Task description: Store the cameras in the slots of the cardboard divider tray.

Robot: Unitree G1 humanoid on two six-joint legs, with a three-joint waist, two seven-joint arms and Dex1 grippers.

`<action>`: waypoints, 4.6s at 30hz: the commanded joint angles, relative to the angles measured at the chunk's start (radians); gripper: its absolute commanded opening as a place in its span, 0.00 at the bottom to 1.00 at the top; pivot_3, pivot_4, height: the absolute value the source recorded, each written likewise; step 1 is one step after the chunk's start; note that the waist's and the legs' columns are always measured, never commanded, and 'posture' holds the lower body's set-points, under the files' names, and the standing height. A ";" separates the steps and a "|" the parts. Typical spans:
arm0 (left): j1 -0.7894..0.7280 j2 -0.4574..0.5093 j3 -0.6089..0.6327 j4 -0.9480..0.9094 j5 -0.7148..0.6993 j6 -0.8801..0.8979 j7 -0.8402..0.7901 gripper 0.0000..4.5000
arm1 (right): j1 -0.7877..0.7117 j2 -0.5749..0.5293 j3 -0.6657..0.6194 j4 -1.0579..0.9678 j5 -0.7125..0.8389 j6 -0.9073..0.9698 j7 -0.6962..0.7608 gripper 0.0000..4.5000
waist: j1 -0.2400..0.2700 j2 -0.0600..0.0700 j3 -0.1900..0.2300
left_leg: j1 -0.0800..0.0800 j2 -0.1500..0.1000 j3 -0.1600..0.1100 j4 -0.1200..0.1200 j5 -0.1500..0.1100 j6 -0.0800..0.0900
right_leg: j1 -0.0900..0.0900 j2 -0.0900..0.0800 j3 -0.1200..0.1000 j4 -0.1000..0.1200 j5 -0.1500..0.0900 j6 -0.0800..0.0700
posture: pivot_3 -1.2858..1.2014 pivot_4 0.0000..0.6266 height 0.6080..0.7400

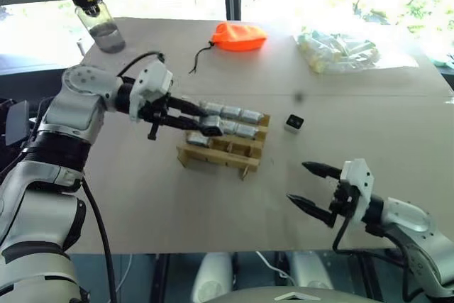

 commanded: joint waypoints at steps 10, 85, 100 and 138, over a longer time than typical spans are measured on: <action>-0.158 -0.127 -0.147 0.309 -0.027 -0.339 -0.004 0.15 | 0.097 0.010 -0.109 0.043 0.096 -0.093 0.149 0.99 | 0.007 -0.001 0.000 | -0.004 -0.001 -0.002 0.000 -0.001 0.002 | 0.000 0.001 -0.002 -0.005 0.000 0.000 | 0.52 0.24 0.89; 0.741 0.092 0.735 -0.540 -0.266 0.365 0.243 0.90 | -0.880 0.130 0.081 1.128 -0.316 -0.116 0.210 1.00 | -0.022 0.002 0.001 | -0.008 0.001 -0.002 -0.001 -0.001 0.002 | -0.006 -0.003 -0.003 -0.001 0.000 0.000 | 0.52 0.24 0.89; 0.928 0.102 0.938 -0.891 -0.183 0.584 0.539 0.90 | -0.936 0.178 0.062 1.256 -0.373 -0.248 0.244 1.00 | -0.027 0.003 0.001 | 0.001 0.002 0.001 -0.002 -0.001 0.000 | -0.001 -0.004 -0.001 0.002 0.000 0.000 | 0.52 0.24 0.89; 0.115 -0.200 0.257 -0.448 0.055 0.640 0.246 0.92 | -0.882 0.102 0.229 0.716 -0.846 -0.995 -0.096 0.43 | -0.022 0.005 0.003 | 0.001 -0.002 0.004 -0.002 0.000 0.000 | -0.002 -0.002 0.002 0.002 0.000 0.000 | 0.52 0.24 0.89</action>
